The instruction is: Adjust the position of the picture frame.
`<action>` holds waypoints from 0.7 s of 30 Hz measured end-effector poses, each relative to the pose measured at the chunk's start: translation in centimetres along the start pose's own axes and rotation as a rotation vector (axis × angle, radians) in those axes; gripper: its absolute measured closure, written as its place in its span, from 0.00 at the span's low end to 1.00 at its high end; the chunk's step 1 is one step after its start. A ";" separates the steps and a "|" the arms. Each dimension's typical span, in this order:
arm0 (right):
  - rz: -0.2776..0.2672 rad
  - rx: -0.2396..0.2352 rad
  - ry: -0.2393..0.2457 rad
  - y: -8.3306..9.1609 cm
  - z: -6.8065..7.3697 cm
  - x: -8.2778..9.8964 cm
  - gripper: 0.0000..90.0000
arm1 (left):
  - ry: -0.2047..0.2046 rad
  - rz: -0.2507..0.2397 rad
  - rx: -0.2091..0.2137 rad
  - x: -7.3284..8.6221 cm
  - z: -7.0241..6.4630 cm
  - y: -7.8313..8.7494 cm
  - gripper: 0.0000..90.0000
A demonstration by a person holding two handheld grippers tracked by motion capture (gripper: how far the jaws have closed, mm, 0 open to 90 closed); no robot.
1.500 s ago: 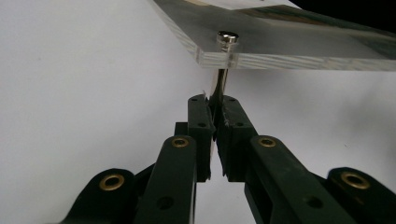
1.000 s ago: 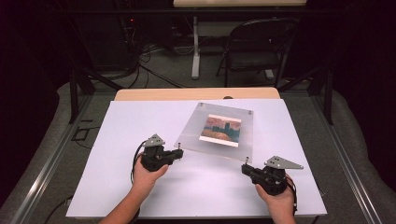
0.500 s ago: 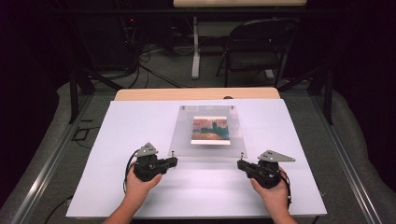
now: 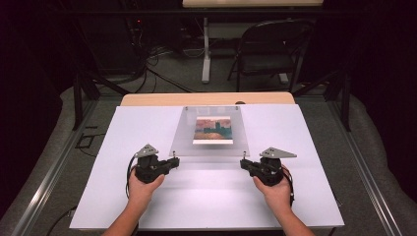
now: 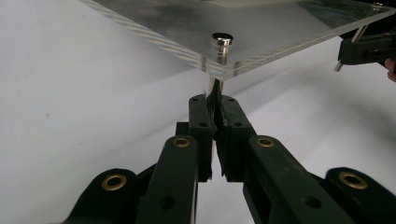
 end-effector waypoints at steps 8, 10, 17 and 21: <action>-0.026 0.013 -0.015 -0.9 -0.5 -0.8 0.95 | 0.023 -0.009 -0.009 -0.3 0.6 -0.6 0.95; -0.023 0.020 -0.011 -1.0 -0.7 -0.5 0.95 | 0.018 0.001 -0.011 0.0 0.6 -0.8 0.95; -0.001 0.038 -0.027 -1.4 -1.1 0.7 0.94 | -0.004 0.032 -0.022 1.0 0.5 -1.5 0.95; 0.007 0.048 -0.019 -1.7 -1.2 1.1 0.94 | -0.012 0.046 -0.024 1.3 0.5 -1.7 0.95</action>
Point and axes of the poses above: each handheld gripper's, and its own axes: y roughly backward along the jaws, x roughly out of its underside, z roughly to its left, the point moved 3 cm from there along -y, roughly forward along the jaws, and after that the axes turned 8 degrees about -y, right-handed, at the moved point
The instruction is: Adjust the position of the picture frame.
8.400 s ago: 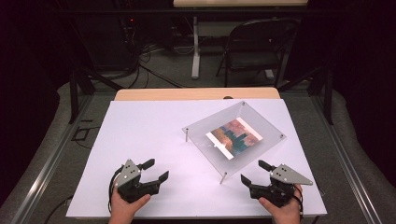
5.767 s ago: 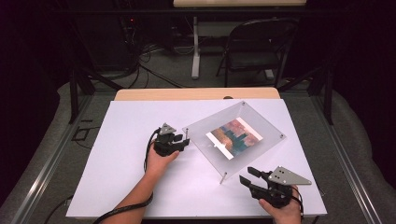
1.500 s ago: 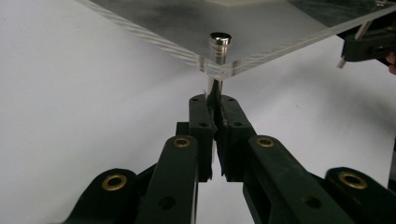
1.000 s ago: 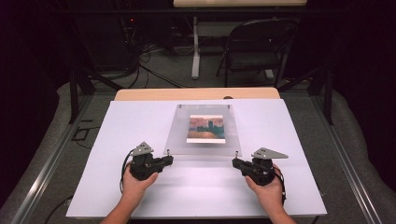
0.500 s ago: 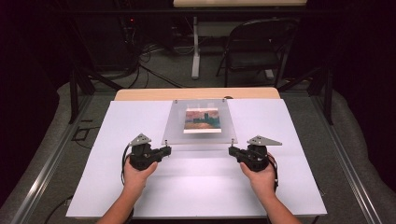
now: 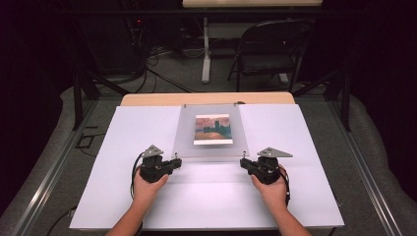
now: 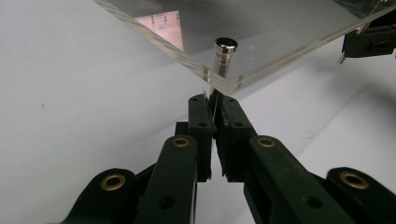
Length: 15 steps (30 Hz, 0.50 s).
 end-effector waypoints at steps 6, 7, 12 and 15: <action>0.000 0.010 0.009 -0.3 0.1 0.1 0.94 | -0.001 -0.001 -0.010 0.1 0.3 -0.1 0.95; 0.001 0.012 0.012 -0.4 0.2 0.1 0.94 | 0.002 -0.003 -0.017 0.2 0.5 -0.2 0.95; 0.010 0.028 0.031 -0.6 0.1 0.1 0.95 | 0.004 0.001 -0.014 0.1 0.5 -0.4 0.94; 0.007 0.031 0.025 -0.7 -0.1 0.1 0.94 | 0.000 0.009 -0.013 0.2 0.3 -0.7 0.94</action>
Point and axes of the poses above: each handheld gripper's, and its own axes: y roughly backward along the jaws, x roughly out of its underside, z roughly to its left, the point moved 3 cm from there along -y, roughly forward along the jaws, and after that the axes turned 8 degrees about -y, right-handed, at the moved point
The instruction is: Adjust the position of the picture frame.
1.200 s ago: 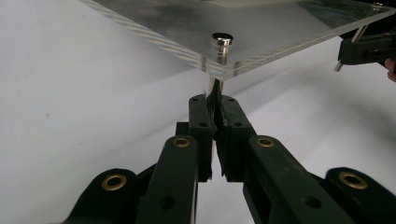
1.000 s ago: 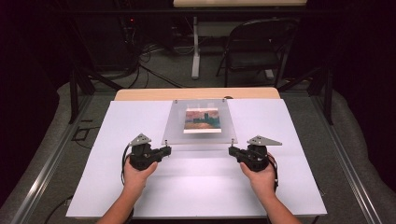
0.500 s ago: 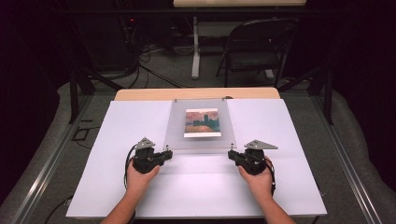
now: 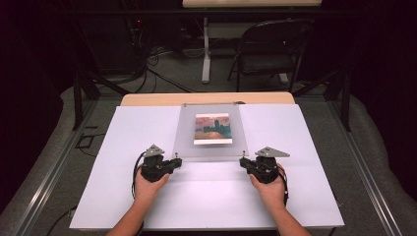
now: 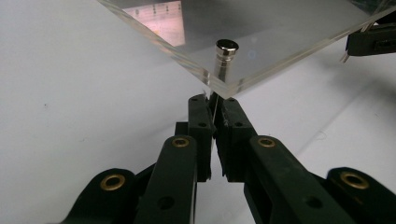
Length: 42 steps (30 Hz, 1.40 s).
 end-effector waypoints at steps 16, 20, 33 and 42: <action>0.027 0.001 -0.016 -0.6 -0.3 0.6 0.94 | -0.010 0.035 -0.016 0.5 0.1 -0.5 0.94; 0.034 0.001 -0.013 -0.7 -0.2 0.7 0.94 | -0.006 0.040 -0.015 0.6 0.1 -0.5 0.94; 0.069 0.002 0.005 -0.7 0.2 1.2 0.94 | -0.009 0.063 -0.024 1.1 0.1 -0.3 0.94; 0.074 -0.005 -0.007 -0.8 0.0 1.3 0.94 | -0.003 0.065 -0.011 1.2 0.2 -0.4 0.94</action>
Point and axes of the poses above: each handheld gripper's, and its own axes: y roughly backward along the jaws, x roughly out of its underside, z roughly to its left, the point moved 3 cm from there along -y, roughly forward along the jaws, and after that the axes turned 8 degrees about -y, right-handed, at the moved point
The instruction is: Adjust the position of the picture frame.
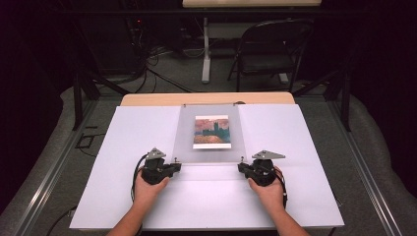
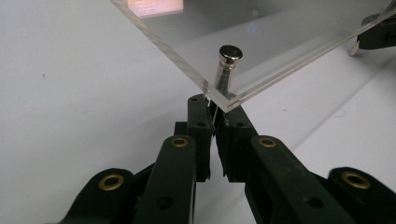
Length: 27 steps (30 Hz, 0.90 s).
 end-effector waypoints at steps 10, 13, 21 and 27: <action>0.001 -0.006 -0.022 0.2 -0.1 0.1 0.92 | 0.026 -0.019 0.014 0.1 0.1 0.0 0.91; -0.016 -0.018 -0.035 0.2 -0.1 0.1 0.87 | 0.043 -0.045 0.020 0.1 0.1 0.2 0.86; -0.034 0.007 0.005 0.5 0.5 0.2 0.66 | 0.047 -0.054 0.002 0.2 -0.1 0.3 0.62; -0.026 0.010 0.039 1.1 1.1 0.1 0.58 | 0.010 -0.050 -0.008 0.2 -0.9 1.3 0.50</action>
Point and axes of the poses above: each handheld gripper's, and its own axes: y roughly backward along the jaws, x roughly out of its underside, z roughly to its left, the point moved 3 cm from there along -y, roughly forward along the jaws, and after that the axes turned 8 degrees about -y, right-handed, at the moved point
